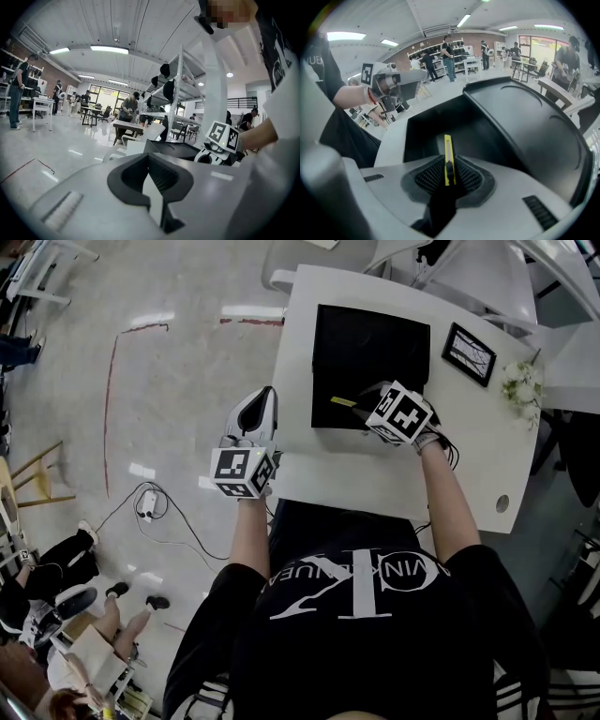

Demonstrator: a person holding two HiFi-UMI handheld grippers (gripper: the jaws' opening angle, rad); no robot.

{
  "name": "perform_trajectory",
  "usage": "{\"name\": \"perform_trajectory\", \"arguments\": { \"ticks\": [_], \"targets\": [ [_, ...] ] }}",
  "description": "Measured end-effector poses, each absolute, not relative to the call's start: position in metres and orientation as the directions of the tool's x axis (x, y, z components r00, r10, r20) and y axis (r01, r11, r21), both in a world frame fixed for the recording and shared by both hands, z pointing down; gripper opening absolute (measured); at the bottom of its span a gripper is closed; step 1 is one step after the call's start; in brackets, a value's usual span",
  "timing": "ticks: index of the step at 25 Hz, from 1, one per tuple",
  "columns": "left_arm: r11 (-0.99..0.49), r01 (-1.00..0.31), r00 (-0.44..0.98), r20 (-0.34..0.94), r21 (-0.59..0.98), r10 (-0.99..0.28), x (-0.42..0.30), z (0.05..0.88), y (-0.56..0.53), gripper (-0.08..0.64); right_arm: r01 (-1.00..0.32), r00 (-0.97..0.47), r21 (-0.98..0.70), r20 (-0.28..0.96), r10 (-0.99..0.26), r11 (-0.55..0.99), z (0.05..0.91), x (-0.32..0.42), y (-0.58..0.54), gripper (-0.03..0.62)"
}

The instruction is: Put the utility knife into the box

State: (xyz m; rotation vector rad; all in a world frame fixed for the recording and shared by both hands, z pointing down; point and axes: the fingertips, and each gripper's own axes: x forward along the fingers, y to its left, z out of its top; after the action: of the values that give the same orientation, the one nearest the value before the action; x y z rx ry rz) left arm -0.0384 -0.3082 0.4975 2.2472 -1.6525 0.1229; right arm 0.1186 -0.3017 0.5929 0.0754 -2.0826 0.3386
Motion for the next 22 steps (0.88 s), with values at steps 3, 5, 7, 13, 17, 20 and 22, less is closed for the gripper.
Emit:
{"name": "perform_trajectory", "arguments": {
  "ticks": [3, 5, 7, 13, 17, 20, 22],
  "targets": [
    [-0.264, -0.938, 0.320, 0.270, 0.224, -0.908, -0.038, 0.496, -0.311, 0.011, -0.210, -0.529, -0.193, 0.847, 0.054, 0.958, 0.587, 0.118, -0.305, 0.055],
    [-0.269, -0.937, 0.325, 0.266, 0.224, -0.908, -0.038, 0.494, -0.312, 0.011, -0.226, -0.543, -0.185, 0.839, 0.034, 0.956, 0.582, 0.119, -0.307, 0.055],
    [-0.279, -0.934, 0.332, 0.262, 0.222, -0.906, -0.036, 0.492, -0.314, 0.011, -0.245, -0.557, -0.178, 0.831, 0.012, 0.953, 0.578, 0.121, -0.308, 0.055],
    [-0.309, -0.926, 0.358, 0.250, 0.216, -0.899, -0.028, 0.486, -0.321, 0.011, -0.321, -0.630, -0.176, 0.773, -0.071, 0.931, 0.555, 0.130, -0.317, 0.054],
    [-0.329, -0.921, 0.375, 0.240, 0.210, -0.896, -0.023, 0.481, -0.325, 0.011, -0.383, -0.684, -0.185, 0.716, -0.143, 0.905, 0.535, 0.141, -0.324, 0.044],
    [-0.341, -0.918, 0.383, 0.229, 0.202, -0.895, -0.021, 0.476, -0.329, 0.011, -0.439, -0.704, -0.172, 0.676, -0.218, 0.882, 0.520, 0.151, -0.333, 0.028],
    [-0.349, -0.916, 0.388, 0.220, 0.196, -0.895, -0.019, 0.472, -0.333, 0.011, -0.483, -0.709, -0.160, 0.648, -0.277, 0.861, 0.510, 0.159, -0.341, 0.020]
  ]
}}
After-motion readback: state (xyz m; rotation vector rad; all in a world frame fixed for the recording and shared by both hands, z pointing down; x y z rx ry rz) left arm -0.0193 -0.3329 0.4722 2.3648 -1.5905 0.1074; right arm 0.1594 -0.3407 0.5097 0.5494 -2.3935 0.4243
